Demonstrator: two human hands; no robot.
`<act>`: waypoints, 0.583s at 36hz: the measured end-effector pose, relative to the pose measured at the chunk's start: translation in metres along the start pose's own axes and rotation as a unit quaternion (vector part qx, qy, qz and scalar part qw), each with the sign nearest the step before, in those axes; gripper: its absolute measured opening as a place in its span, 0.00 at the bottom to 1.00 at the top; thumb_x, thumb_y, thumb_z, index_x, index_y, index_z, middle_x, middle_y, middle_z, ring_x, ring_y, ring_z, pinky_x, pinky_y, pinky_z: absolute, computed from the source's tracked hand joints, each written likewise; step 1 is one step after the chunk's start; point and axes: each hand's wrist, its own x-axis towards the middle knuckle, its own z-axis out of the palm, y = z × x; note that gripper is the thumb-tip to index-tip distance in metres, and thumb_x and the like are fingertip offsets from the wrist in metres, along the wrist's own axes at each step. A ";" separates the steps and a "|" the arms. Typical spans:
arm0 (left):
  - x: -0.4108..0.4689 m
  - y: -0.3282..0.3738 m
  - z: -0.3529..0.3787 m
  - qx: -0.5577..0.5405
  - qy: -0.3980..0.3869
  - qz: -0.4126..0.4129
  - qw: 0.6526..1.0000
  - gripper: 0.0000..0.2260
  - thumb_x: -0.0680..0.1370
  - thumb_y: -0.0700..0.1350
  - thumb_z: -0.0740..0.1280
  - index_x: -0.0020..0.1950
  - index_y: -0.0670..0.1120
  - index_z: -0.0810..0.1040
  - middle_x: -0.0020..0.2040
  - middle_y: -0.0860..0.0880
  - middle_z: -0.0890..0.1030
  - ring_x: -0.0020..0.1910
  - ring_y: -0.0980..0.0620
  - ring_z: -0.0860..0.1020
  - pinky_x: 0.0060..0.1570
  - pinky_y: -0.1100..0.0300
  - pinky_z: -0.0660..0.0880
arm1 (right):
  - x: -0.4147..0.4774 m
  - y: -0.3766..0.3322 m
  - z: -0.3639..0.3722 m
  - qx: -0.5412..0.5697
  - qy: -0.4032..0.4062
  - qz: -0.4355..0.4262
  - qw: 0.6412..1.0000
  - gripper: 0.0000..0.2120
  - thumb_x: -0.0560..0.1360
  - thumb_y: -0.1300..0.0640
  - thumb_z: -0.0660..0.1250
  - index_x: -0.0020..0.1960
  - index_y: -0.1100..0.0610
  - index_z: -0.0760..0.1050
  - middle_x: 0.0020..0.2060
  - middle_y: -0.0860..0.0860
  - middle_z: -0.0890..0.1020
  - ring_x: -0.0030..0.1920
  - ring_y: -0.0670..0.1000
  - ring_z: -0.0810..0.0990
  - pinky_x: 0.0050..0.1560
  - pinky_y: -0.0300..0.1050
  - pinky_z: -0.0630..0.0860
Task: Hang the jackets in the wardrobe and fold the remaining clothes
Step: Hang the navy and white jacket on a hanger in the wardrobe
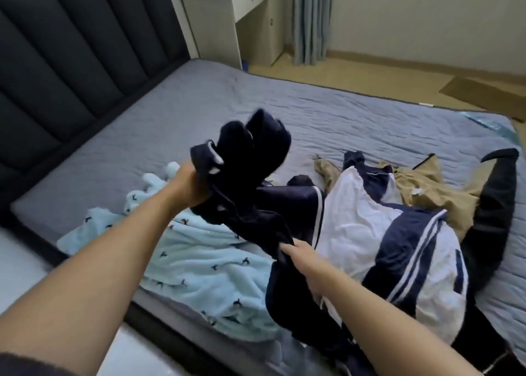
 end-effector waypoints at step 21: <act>0.017 -0.246 0.153 0.319 -0.221 -0.128 0.913 0.21 0.76 0.45 0.62 0.68 0.47 0.64 0.65 0.46 0.68 0.64 0.44 0.68 0.57 0.51 0.69 | 0.192 0.078 0.114 -0.139 0.001 0.102 0.985 0.13 0.76 0.61 0.61 0.61 0.55 0.70 0.47 0.52 0.76 0.40 0.49 0.73 0.34 0.37 0.69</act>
